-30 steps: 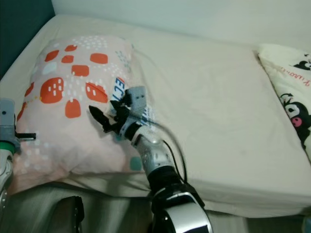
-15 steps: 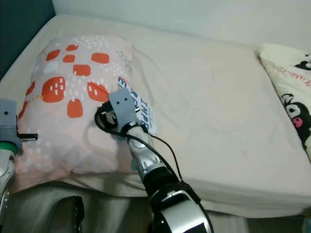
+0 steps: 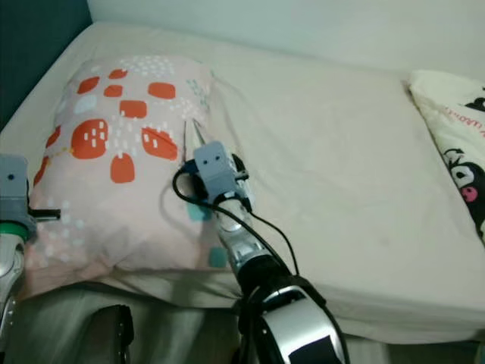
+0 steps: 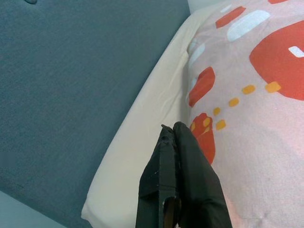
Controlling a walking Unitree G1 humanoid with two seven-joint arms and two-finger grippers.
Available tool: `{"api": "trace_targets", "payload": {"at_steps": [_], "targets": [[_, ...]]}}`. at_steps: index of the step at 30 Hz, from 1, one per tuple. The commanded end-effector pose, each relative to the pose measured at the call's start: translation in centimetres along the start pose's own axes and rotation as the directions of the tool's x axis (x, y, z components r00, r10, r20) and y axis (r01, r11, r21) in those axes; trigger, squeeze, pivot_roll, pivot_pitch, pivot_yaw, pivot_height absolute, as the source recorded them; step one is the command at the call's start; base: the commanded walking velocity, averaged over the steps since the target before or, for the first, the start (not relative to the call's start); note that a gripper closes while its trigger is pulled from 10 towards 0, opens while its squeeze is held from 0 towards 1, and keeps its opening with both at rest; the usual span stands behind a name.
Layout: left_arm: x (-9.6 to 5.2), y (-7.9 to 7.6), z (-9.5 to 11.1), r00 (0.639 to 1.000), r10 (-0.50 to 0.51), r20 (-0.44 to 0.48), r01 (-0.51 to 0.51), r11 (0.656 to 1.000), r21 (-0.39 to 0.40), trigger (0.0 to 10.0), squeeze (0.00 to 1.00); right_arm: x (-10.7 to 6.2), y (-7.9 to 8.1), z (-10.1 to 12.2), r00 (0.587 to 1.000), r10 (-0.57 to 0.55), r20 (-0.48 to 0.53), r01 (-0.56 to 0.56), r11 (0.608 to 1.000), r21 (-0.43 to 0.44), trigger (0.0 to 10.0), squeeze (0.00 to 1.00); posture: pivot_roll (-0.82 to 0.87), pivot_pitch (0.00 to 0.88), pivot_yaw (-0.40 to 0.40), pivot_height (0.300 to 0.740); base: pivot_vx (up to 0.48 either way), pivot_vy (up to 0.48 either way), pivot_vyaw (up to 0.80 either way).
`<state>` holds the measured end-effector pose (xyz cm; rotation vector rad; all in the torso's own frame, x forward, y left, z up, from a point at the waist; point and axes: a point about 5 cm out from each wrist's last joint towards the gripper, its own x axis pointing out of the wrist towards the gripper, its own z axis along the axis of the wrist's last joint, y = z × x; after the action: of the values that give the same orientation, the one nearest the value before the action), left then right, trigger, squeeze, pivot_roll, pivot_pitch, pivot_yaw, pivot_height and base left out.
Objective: Clean up the room
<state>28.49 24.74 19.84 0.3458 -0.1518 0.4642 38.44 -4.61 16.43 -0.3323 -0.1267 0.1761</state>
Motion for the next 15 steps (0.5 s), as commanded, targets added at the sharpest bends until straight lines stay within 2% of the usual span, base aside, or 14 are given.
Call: {"api": "trace_targets", "payload": {"at_steps": [1,5,6,7,8,11,15], "targets": [[-0.3,0.0,-0.4,1.000,-0.005,-0.020,0.005,1.000,0.010,10.0,0.00,-0.5,0.6,-1.2,0.999,0.025,-0.038,-0.026,0.999,-0.024,10.0,0.00,0.19,0.186,-0.041,0.546,0.000,0.000,0.00],[-0.3,0.0,-0.4,1.000,-0.006,-0.021,0.006,1.000,0.011,10.0,0.00,-0.9,1.4,-1.7,0.997,0.061,-0.041,-0.063,0.997,-0.049,10.0,0.00,0.19,0.184,-0.042,0.546,0.000,0.000,0.00],[-0.3,-0.1,-0.4,1.000,-0.006,-0.021,0.006,1.000,0.010,10.0,0.00,-1.2,1.9,-1.9,0.997,0.074,-0.032,-0.075,0.996,-0.043,3.9,0.00,0.19,0.182,-0.043,0.546,0.000,0.000,0.00],[-0.3,-0.1,-0.5,1.000,-0.005,-0.021,0.005,1.000,0.010,10.0,0.00,-1.4,2.2,-2.0,0.997,0.075,-0.022,-0.076,0.997,-0.022,1.5,0.00,0.20,0.180,-0.044,0.546,0.000,0.000,0.00],[-0.3,-0.1,-0.5,1.000,-0.005,-0.021,0.005,1.000,0.010,10.0,0.00,-1.5,2.4,-1.8,0.997,0.073,-0.003,-0.073,0.997,-0.004,0.0,0.00,0.20,0.180,-0.044,0.546,0.000,0.000,0.00],[-0.3,-0.1,-0.5,1.000,-0.005,-0.020,0.005,1.000,0.010,10.0,0.00,-1.5,2.5,-1.6,0.998,0.062,0.014,-0.062,0.998,0.013,0.0,0.00,0.20,0.180,-0.044,0.546,0.000,0.000,0.00],[-0.3,-0.1,-0.4,1.000,-0.005,-0.020,0.005,1.000,0.010,10.0,0.00,-1.2,2.0,-1.0,0.999,0.007,0.051,-0.006,1.000,-0.013,0.0,0.00,0.21,0.177,-0.044,0.546,0.000,0.000,0.00]]}}
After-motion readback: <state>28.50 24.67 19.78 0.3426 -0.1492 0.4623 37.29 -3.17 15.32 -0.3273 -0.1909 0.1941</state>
